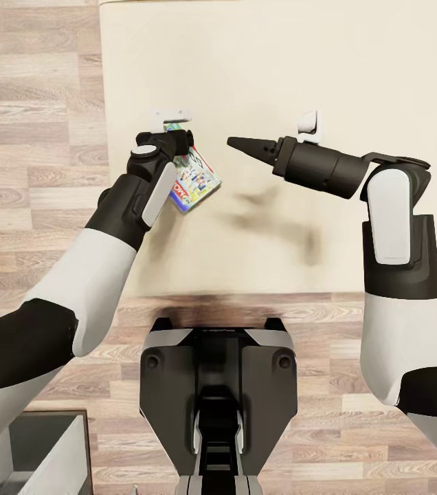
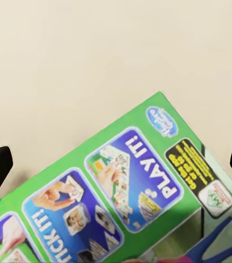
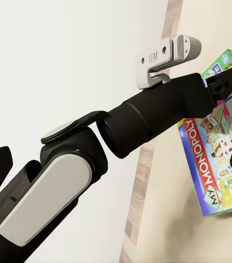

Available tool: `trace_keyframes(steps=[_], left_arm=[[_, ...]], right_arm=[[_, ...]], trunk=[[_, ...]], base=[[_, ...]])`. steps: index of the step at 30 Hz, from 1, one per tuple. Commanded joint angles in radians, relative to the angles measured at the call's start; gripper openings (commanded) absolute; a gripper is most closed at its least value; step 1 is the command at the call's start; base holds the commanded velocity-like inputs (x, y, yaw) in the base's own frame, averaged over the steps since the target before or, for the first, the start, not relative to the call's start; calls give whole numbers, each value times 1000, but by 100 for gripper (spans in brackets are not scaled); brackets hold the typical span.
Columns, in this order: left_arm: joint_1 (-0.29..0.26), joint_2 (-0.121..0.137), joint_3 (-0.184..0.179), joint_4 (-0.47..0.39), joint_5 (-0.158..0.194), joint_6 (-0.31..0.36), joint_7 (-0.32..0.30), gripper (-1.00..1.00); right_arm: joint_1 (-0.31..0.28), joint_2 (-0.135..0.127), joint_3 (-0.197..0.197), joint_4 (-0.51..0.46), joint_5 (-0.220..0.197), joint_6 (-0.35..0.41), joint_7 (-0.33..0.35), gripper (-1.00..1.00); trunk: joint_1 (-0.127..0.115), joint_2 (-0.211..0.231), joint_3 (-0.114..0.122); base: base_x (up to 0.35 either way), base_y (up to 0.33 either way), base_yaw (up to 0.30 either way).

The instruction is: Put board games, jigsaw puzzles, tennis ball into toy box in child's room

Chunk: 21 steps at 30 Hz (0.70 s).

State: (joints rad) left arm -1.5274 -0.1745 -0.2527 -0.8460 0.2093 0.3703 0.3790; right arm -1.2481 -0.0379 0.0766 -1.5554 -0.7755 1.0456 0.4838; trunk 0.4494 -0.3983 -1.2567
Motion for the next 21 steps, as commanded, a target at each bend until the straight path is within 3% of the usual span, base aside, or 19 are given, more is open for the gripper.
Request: trace_keyframes(steps=[1,21], left_arm=[[0,0,-2,-1,9,4,8,100],[0,0,-3,-1,10,4,9,100]], right_arm=[[-1,0,0,0,8,2,9,100],[-1,0,0,0,8,2,9,100]], trunk=[[1,-2,-1],[1,-2,-1]], base=[[-36,0,0],[-122,-9,0]])
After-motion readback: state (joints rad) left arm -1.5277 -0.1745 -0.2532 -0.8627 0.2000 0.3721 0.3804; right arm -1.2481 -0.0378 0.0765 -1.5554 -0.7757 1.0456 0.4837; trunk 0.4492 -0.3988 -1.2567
